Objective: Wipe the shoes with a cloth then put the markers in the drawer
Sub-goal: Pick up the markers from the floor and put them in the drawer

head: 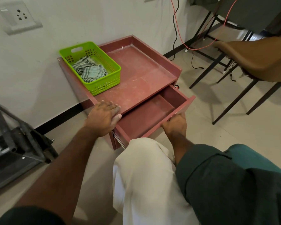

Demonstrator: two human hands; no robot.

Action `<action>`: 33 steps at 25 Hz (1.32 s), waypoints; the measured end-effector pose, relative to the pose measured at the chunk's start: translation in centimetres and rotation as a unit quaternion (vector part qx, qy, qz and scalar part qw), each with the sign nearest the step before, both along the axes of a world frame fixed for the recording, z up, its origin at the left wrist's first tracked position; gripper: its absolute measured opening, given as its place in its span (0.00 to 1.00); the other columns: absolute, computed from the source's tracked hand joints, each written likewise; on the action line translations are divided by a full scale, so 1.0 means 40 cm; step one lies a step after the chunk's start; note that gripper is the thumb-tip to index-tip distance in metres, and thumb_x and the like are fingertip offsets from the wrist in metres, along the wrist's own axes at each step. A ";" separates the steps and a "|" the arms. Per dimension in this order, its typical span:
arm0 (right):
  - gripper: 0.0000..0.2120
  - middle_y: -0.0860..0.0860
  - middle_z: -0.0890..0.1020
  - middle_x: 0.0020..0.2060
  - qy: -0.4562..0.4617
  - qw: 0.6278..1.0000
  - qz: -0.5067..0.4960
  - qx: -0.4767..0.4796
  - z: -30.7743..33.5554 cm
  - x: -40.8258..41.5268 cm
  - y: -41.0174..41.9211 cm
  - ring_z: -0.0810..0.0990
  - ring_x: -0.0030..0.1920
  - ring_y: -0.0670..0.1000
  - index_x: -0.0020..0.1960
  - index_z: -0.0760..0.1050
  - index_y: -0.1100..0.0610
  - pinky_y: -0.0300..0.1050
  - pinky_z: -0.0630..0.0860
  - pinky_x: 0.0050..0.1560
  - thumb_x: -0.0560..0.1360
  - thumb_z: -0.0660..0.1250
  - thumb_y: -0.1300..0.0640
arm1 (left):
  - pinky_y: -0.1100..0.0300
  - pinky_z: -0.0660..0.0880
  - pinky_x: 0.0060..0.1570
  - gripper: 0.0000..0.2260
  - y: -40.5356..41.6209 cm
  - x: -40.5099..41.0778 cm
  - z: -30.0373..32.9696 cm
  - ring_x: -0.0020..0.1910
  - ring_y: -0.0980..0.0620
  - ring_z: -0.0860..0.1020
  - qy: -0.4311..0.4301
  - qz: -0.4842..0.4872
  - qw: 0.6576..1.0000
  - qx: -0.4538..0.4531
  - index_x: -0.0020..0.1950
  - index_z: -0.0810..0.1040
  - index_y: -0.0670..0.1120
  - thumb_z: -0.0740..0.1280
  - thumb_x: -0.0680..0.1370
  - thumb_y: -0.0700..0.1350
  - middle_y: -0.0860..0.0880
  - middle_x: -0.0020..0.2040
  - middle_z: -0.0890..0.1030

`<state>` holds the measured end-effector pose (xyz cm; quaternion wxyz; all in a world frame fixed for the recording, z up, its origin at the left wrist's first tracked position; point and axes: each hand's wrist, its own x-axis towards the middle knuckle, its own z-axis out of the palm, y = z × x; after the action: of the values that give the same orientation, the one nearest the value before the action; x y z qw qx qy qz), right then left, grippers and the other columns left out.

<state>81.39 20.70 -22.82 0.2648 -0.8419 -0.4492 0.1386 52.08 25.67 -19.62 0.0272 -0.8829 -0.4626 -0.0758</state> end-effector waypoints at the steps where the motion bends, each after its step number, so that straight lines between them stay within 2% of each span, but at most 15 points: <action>1: 0.20 0.47 0.73 0.49 -0.023 0.999 0.023 0.015 0.008 -0.009 0.003 0.75 0.47 0.50 0.60 0.74 0.53 0.46 0.78 0.50 0.71 0.76 0.52 | 0.44 0.66 0.69 0.28 -0.001 -0.002 0.001 0.67 0.42 0.78 0.001 0.001 1.000 -0.004 0.65 0.81 0.43 0.51 0.80 0.57 0.44 0.63 0.83; 3: 0.17 0.49 0.74 0.52 -0.105 0.988 0.110 0.001 0.024 -0.025 0.014 0.75 0.50 0.51 0.60 0.73 0.54 0.48 0.78 0.53 0.74 0.72 0.53 | 0.43 0.65 0.71 0.29 -0.002 -0.005 0.003 0.69 0.43 0.76 0.005 0.001 1.000 -0.016 0.67 0.80 0.43 0.50 0.80 0.58 0.44 0.65 0.82; 5: 0.10 0.51 0.77 0.49 -0.192 0.968 0.160 -0.035 0.029 -0.031 0.019 0.77 0.49 0.53 0.57 0.80 0.57 0.49 0.79 0.53 0.78 0.67 0.54 | 0.44 0.62 0.73 0.31 -0.003 -0.010 0.009 0.71 0.43 0.74 0.008 0.002 1.000 -0.030 0.70 0.78 0.44 0.48 0.79 0.59 0.44 0.67 0.80; 9: 0.09 0.54 0.81 0.43 -0.185 0.965 0.154 -0.104 0.087 -0.032 0.031 0.80 0.43 0.53 0.54 0.82 0.59 0.50 0.83 0.48 0.79 0.66 0.58 | 0.46 0.55 0.76 0.38 -0.007 -0.003 0.040 0.77 0.46 0.66 0.027 -0.009 0.996 -0.079 0.75 0.72 0.45 0.43 0.76 0.64 0.45 0.74 0.75; 12: 0.15 0.55 0.82 0.51 -0.189 0.947 0.254 -0.054 0.139 -0.088 0.057 0.80 0.51 0.58 0.58 0.80 0.56 0.52 0.80 0.55 0.73 0.65 0.62 | 0.49 0.64 0.73 0.30 -0.023 -0.015 0.079 0.74 0.46 0.70 -0.053 0.014 0.991 -0.122 0.75 0.71 0.47 0.55 0.79 0.62 0.43 0.73 0.75; 13: 0.17 0.55 0.82 0.53 -0.188 0.933 0.305 -0.032 0.167 -0.130 0.067 0.80 0.54 0.59 0.59 0.80 0.56 0.52 0.79 0.57 0.71 0.65 0.63 | 0.50 0.70 0.69 0.26 -0.036 -0.037 0.096 0.70 0.44 0.75 -0.087 0.034 0.989 -0.116 0.73 0.73 0.48 0.59 0.80 0.60 0.43 0.70 0.78; 15: 0.16 0.57 0.83 0.53 -0.192 0.890 0.414 -0.023 0.216 -0.230 0.097 0.80 0.55 0.61 0.55 0.81 0.55 0.51 0.78 0.56 0.69 0.63 0.61 | 0.50 0.78 0.56 0.22 -0.072 -0.104 0.144 0.58 0.43 0.82 -0.115 0.064 0.988 -0.085 0.66 0.79 0.50 0.60 0.78 0.60 0.46 0.59 0.85; 17: 0.15 0.56 0.84 0.48 -0.199 0.828 0.523 -0.029 0.270 -0.353 0.115 0.81 0.51 0.61 0.50 0.81 0.55 0.50 0.79 0.52 0.68 0.60 0.57 | 0.50 0.80 0.50 0.17 -0.119 -0.209 0.199 0.49 0.45 0.85 -0.126 0.104 0.983 -0.080 0.57 0.83 0.48 0.63 0.78 0.57 0.47 0.49 0.87; 19: 0.12 0.56 0.85 0.44 -0.225 0.777 0.588 -0.009 0.321 -0.472 0.110 0.82 0.47 0.60 0.47 0.81 0.53 0.45 0.77 0.45 0.69 0.61 0.57 | 0.51 0.81 0.48 0.11 -0.175 -0.320 0.249 0.45 0.47 0.84 -0.122 0.163 0.975 -0.085 0.51 0.85 0.47 0.67 0.79 0.53 0.48 0.45 0.87; 22: 0.11 0.56 0.85 0.40 -0.224 0.713 0.660 0.081 0.380 -0.707 0.034 0.82 0.43 0.61 0.45 0.81 0.53 0.46 0.77 0.41 0.68 0.61 0.57 | 0.53 0.80 0.42 0.12 -0.321 -0.510 0.312 0.39 0.48 0.83 -0.101 0.253 0.961 -0.058 0.42 0.82 0.48 0.67 0.78 0.54 0.50 0.37 0.85; 24: 0.12 0.56 0.84 0.38 -0.189 0.670 0.711 0.097 0.406 -0.879 -0.045 0.82 0.40 0.61 0.44 0.80 0.52 0.49 0.80 0.40 0.66 0.59 0.55 | 0.54 0.79 0.39 0.12 -0.441 -0.629 0.343 0.37 0.47 0.82 -0.102 0.306 0.946 -0.042 0.38 0.80 0.49 0.67 0.78 0.54 0.49 0.35 0.83; 27: 0.12 0.54 0.84 0.38 -0.138 0.641 0.749 0.096 0.421 -1.105 -0.165 0.82 0.40 0.58 0.45 0.80 0.52 0.51 0.81 0.42 0.67 0.60 0.54 | 0.55 0.77 0.37 0.12 -0.630 -0.793 0.371 0.35 0.47 0.80 -0.108 0.393 0.913 -0.016 0.42 0.83 0.48 0.67 0.77 0.54 0.50 0.35 0.83; 29: 0.10 0.53 0.84 0.39 -0.117 0.603 0.783 0.100 0.414 -1.258 -0.270 0.82 0.41 0.56 0.44 0.81 0.52 0.50 0.81 0.45 0.68 0.62 0.57 | 0.56 0.76 0.37 0.11 -0.785 -0.911 0.359 0.35 0.48 0.79 -0.120 0.460 0.880 -0.008 0.40 0.83 0.47 0.69 0.78 0.51 0.50 0.34 0.83; 31: 0.10 0.53 0.85 0.41 -0.123 0.563 0.814 0.072 0.376 -1.403 -0.392 0.82 0.43 0.56 0.43 0.82 0.52 0.48 0.80 0.47 0.68 0.63 0.60 | 0.56 0.76 0.38 0.12 -0.952 -1.013 0.312 0.33 0.50 0.78 -0.145 0.523 0.840 -0.009 0.34 0.77 0.51 0.70 0.77 0.49 0.53 0.31 0.79; 33: 0.11 0.53 0.85 0.43 -0.121 0.555 0.822 0.029 0.309 -1.526 -0.518 0.82 0.45 0.57 0.43 0.82 0.52 0.47 0.81 0.48 0.67 0.63 0.59 | 0.56 0.76 0.38 0.12 -1.110 -1.095 0.237 0.34 0.49 0.78 -0.158 0.585 0.794 -0.039 0.34 0.76 0.50 0.70 0.77 0.48 0.54 0.30 0.78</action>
<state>20.33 -0.02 -10.46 0.0031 -0.1069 -0.9780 0.1793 8.30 -18.73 -10.13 -0.0416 -0.4197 -0.8914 -0.1657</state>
